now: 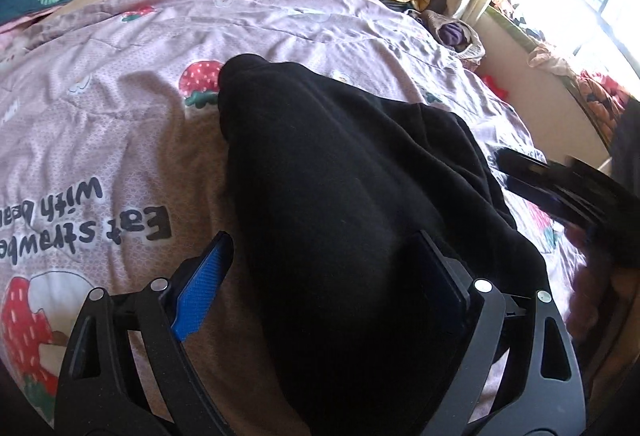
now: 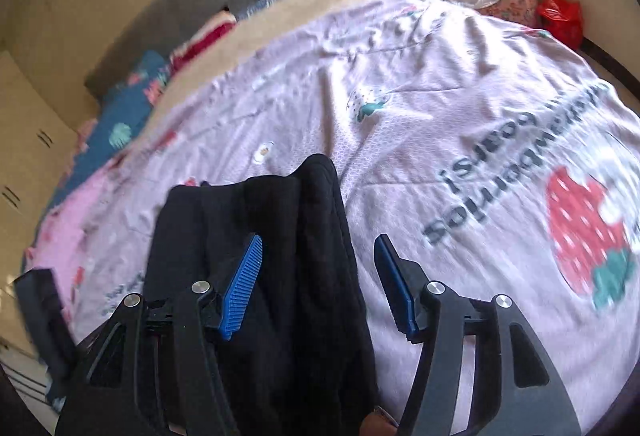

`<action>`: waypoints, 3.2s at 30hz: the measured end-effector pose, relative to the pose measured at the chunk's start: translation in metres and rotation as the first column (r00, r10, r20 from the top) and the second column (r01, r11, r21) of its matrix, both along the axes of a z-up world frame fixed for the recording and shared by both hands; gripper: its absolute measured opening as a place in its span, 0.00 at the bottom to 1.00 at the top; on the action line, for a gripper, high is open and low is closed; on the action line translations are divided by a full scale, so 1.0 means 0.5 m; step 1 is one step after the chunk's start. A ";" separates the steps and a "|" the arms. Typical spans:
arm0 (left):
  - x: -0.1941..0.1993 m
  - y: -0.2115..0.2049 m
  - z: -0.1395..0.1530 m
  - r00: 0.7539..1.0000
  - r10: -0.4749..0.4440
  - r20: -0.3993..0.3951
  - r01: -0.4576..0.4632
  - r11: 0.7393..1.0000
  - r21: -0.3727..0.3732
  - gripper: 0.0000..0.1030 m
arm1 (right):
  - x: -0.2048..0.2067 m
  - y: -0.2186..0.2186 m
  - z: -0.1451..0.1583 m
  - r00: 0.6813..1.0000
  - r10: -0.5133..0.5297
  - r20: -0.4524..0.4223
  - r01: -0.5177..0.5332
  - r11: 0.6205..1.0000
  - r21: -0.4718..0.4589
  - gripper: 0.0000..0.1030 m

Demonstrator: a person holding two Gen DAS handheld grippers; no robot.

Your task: Fold small clothes

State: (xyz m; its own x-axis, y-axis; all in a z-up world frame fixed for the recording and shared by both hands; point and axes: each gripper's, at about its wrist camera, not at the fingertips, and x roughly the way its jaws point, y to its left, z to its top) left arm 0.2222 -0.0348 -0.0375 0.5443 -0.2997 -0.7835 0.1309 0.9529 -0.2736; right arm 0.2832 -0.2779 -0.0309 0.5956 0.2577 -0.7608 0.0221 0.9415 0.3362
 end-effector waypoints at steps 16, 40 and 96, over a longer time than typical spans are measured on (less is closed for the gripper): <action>-0.013 -0.012 0.002 1.000 -0.026 0.002 0.026 1.000 -0.016 0.80 | 0.033 0.050 0.049 0.979 0.117 0.167 -0.088 0.981 -0.173 0.09; -0.030 -0.022 -0.015 0.999 -0.045 -0.018 0.044 0.999 -0.018 0.80 | -0.035 -0.060 -0.024 0.995 -0.032 0.090 0.037 0.998 -0.050 0.42; -0.247 0.000 0.088 0.995 -0.070 0.076 0.071 0.997 -0.019 0.91 | -0.471 -0.004 0.085 0.960 0.012 0.281 0.024 0.992 -0.123 0.96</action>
State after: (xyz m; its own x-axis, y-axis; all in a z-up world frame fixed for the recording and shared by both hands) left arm 0.0986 -0.0349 0.0064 0.5786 -0.3561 -0.7338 0.2186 0.9344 -0.2812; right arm 0.0477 -0.2797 0.0114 0.7908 0.1677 -0.5886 -0.0503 0.9763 0.2105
